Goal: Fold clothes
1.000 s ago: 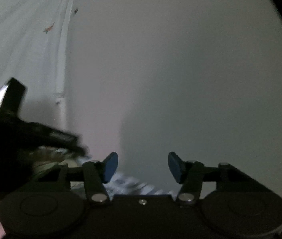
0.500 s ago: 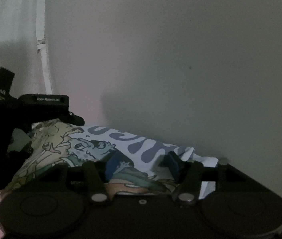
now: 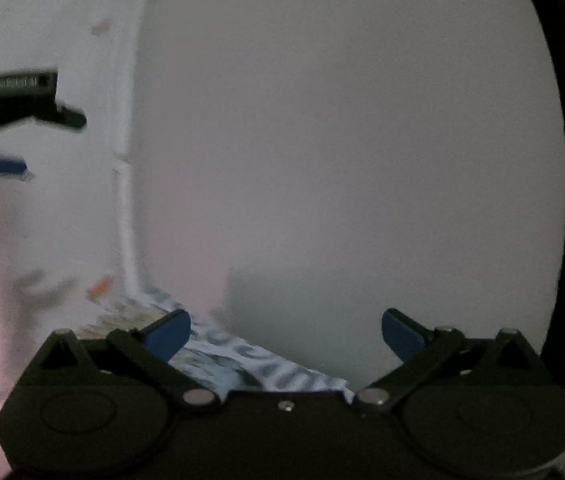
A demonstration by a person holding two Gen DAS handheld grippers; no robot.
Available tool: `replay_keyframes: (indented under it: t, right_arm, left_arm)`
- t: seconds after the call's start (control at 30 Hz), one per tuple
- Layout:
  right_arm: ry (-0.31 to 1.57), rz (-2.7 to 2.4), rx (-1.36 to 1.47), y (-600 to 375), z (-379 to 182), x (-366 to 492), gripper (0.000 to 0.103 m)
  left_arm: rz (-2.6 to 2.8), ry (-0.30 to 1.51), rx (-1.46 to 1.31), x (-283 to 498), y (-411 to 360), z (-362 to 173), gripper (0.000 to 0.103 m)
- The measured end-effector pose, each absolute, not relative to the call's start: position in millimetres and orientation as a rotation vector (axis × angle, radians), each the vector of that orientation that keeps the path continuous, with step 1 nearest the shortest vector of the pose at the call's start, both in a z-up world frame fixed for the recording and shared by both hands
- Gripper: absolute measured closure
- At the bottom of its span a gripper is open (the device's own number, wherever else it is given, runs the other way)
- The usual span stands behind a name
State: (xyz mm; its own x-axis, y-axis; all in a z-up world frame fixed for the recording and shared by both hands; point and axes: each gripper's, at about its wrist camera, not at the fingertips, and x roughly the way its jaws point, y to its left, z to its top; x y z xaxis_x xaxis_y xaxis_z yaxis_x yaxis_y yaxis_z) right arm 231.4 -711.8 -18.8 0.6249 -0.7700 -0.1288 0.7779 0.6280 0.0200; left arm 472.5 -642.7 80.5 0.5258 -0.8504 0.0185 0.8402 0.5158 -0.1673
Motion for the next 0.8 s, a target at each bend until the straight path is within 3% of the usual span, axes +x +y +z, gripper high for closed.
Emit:
replay_keyframes:
  t: [0.1,0.37,0.8]
  right_arm:
    - [0.045,-0.825,0.049,-683,-3,221,0.000]
    - [-0.069,-0.533,0.098,-592,31,164,0.000]
    - [0.102,-0.178,0.120,-379,32,42,0.000]
  left_arm:
    - [-0.894,-0.096,-0.174,412,-579,102,0.000]
    - [-0.677,-0.102,-0.079,270,-440,107,0.000]
    - [-0.216,0.206,0.050,112,-210,54,0.000]
